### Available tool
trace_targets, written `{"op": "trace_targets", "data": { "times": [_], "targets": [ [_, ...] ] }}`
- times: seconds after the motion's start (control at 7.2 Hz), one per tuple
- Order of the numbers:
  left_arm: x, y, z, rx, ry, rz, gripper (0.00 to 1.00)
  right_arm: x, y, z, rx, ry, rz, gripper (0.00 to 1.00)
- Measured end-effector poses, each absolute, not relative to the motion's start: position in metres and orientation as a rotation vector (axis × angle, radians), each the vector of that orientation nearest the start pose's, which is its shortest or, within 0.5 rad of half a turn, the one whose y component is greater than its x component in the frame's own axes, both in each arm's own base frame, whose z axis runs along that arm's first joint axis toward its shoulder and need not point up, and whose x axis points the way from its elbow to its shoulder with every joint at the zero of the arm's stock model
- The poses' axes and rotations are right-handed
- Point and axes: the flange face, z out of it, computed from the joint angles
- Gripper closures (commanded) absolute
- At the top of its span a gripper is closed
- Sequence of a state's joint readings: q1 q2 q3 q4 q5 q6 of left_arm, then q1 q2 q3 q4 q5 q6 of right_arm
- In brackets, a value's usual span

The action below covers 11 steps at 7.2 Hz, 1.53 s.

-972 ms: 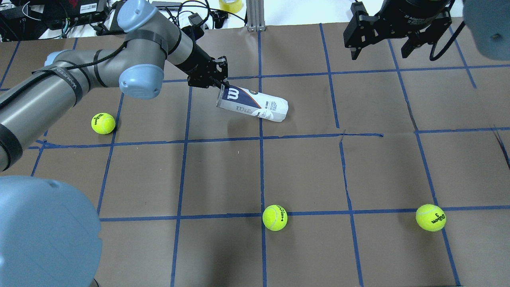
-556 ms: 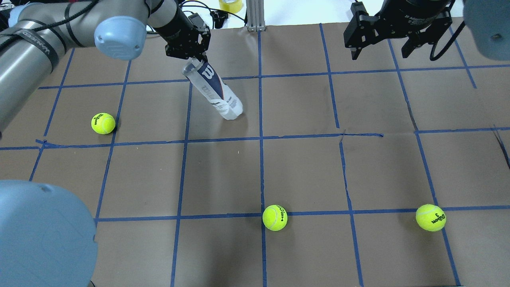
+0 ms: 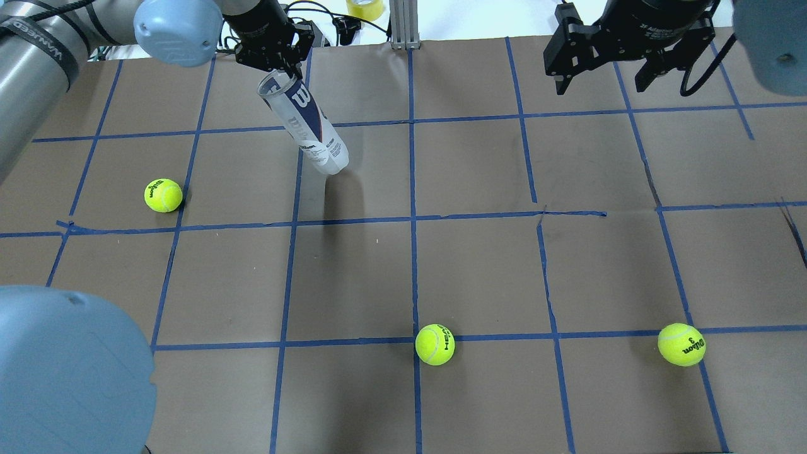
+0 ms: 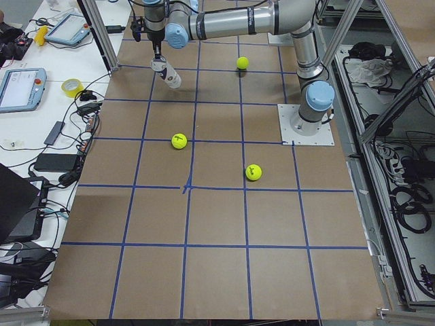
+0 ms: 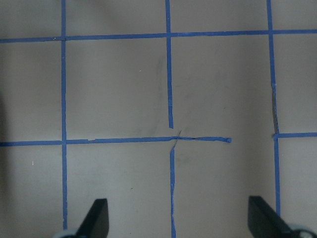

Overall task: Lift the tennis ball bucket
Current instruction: 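Lift the can's end with the left gripper, rotating it upright, then lower the upright can onto the table with the left gripper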

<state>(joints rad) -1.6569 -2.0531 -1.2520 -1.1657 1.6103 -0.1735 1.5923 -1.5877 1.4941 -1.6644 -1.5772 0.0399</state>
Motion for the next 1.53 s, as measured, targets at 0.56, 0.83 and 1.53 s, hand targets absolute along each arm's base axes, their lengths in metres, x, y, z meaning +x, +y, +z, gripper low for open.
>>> {"op": "trace_targets", "data": {
  "times": [0.56,0.83,1.53],
  "targets": [
    [-0.246,-0.669,0.389,0.09,3.029,-0.504,1.0,0.143,-0.497,0.545,0.03,3.129,-0.294,0.0],
    [-0.261,-0.658,0.376,0.123,3.036,-0.492,1.0,0.143,-0.497,0.545,0.03,3.13,-0.294,0.0],
    [-0.291,-0.643,0.366,0.154,3.062,-0.453,0.01,0.143,-0.497,0.545,0.03,3.13,-0.294,0.0]
  ]
}}
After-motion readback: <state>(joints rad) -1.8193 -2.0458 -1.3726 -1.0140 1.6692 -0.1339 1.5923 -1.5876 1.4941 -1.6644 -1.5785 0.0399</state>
